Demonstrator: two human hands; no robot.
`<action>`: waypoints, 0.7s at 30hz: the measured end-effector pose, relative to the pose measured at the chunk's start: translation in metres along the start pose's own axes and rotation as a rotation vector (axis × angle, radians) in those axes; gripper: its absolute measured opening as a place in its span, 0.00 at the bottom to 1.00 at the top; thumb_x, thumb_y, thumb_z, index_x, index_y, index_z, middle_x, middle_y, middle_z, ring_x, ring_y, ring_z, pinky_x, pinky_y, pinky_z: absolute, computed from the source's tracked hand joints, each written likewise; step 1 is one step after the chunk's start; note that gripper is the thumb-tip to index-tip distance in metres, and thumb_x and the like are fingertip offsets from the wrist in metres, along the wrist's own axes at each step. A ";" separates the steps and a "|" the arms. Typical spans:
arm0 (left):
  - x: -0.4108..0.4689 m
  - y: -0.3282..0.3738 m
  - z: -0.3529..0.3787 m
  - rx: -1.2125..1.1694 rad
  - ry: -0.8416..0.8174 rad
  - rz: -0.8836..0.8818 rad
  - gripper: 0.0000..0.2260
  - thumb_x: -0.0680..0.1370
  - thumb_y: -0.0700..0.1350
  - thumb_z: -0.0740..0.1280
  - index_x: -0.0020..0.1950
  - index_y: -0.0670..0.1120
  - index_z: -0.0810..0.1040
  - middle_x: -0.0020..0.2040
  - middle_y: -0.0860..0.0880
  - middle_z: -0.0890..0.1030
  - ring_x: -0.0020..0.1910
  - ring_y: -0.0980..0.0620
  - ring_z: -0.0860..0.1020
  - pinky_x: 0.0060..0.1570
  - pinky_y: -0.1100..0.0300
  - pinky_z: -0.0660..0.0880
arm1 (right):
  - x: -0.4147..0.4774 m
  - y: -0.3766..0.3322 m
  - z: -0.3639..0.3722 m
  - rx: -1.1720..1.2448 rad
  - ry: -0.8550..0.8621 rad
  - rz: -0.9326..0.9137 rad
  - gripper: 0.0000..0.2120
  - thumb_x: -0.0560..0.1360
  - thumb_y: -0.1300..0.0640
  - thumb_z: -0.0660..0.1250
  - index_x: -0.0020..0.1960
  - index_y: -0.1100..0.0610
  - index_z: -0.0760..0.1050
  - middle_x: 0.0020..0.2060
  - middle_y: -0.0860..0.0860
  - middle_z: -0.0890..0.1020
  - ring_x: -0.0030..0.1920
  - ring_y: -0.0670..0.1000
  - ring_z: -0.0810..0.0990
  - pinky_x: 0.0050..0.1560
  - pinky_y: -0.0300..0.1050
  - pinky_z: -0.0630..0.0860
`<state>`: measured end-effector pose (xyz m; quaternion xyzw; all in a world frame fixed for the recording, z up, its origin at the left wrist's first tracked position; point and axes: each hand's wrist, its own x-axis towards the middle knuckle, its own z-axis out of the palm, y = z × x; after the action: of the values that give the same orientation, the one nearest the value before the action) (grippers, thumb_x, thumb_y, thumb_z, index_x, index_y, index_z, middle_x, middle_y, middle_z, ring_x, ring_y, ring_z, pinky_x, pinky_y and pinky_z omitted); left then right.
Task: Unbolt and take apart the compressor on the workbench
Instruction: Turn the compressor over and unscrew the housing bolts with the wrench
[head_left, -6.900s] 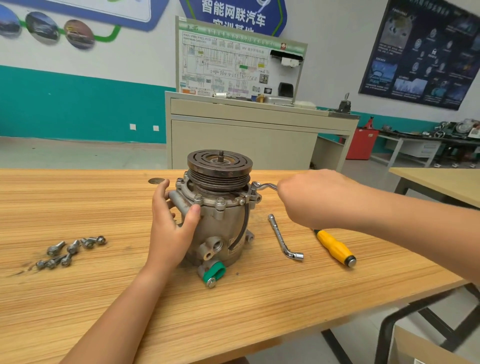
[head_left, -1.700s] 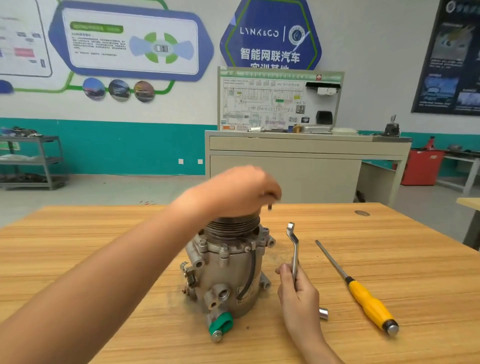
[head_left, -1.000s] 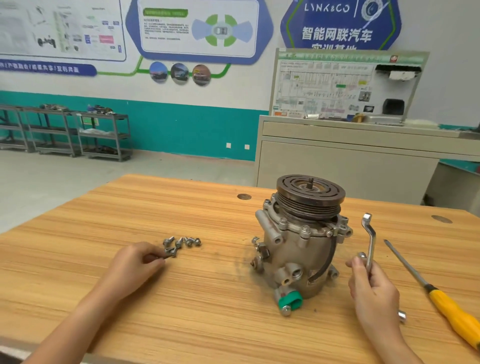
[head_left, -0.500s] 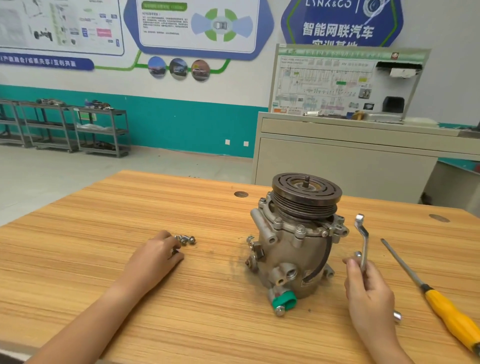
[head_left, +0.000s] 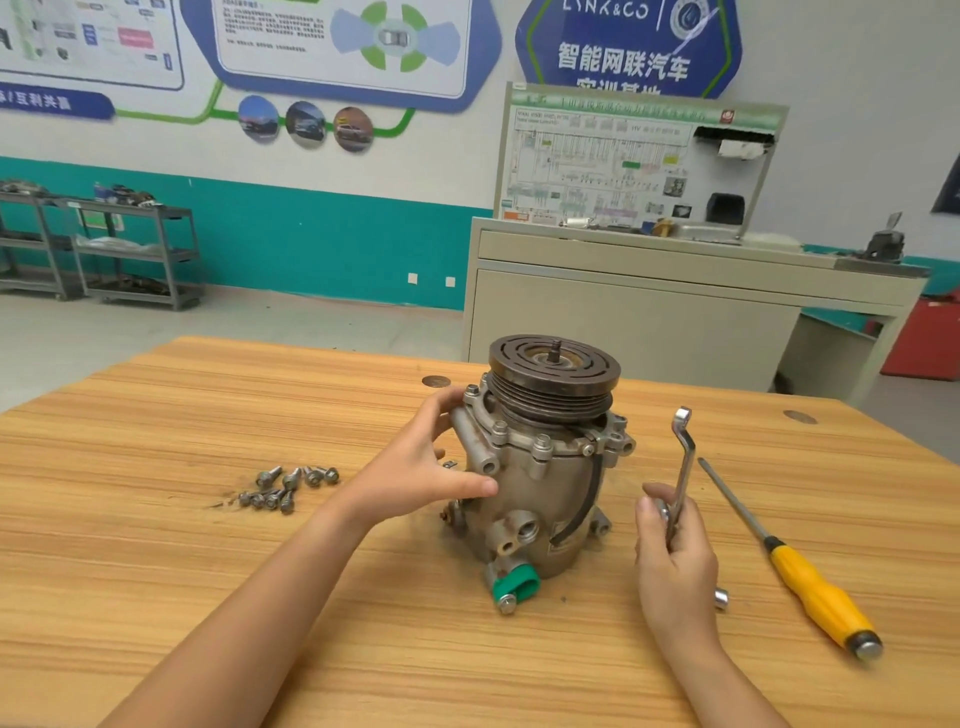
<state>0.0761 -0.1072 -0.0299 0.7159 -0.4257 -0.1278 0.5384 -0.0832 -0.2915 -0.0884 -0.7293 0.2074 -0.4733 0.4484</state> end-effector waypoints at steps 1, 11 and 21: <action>0.000 -0.001 -0.001 -0.030 -0.001 -0.009 0.41 0.61 0.52 0.80 0.66 0.60 0.59 0.64 0.68 0.65 0.66 0.68 0.65 0.63 0.60 0.65 | 0.000 -0.001 -0.001 0.002 -0.011 -0.003 0.04 0.75 0.55 0.64 0.47 0.46 0.72 0.26 0.47 0.67 0.24 0.42 0.65 0.27 0.35 0.65; -0.004 0.014 -0.004 0.042 0.082 -0.042 0.42 0.55 0.57 0.77 0.66 0.53 0.65 0.63 0.58 0.72 0.64 0.62 0.70 0.61 0.60 0.67 | -0.002 -0.005 -0.005 0.063 -0.055 -0.007 0.11 0.71 0.59 0.70 0.47 0.46 0.71 0.21 0.44 0.65 0.23 0.41 0.66 0.25 0.31 0.64; -0.050 0.034 0.070 0.232 0.574 -0.012 0.50 0.54 0.64 0.74 0.72 0.50 0.60 0.59 0.62 0.64 0.62 0.62 0.64 0.59 0.67 0.64 | -0.017 -0.017 -0.010 0.150 -0.145 -0.012 0.16 0.69 0.62 0.72 0.50 0.48 0.72 0.20 0.46 0.62 0.22 0.42 0.61 0.26 0.30 0.63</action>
<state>-0.0155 -0.1183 -0.0408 0.7821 -0.2638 0.1258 0.5504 -0.1014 -0.2748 -0.0806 -0.7271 0.1340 -0.4363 0.5128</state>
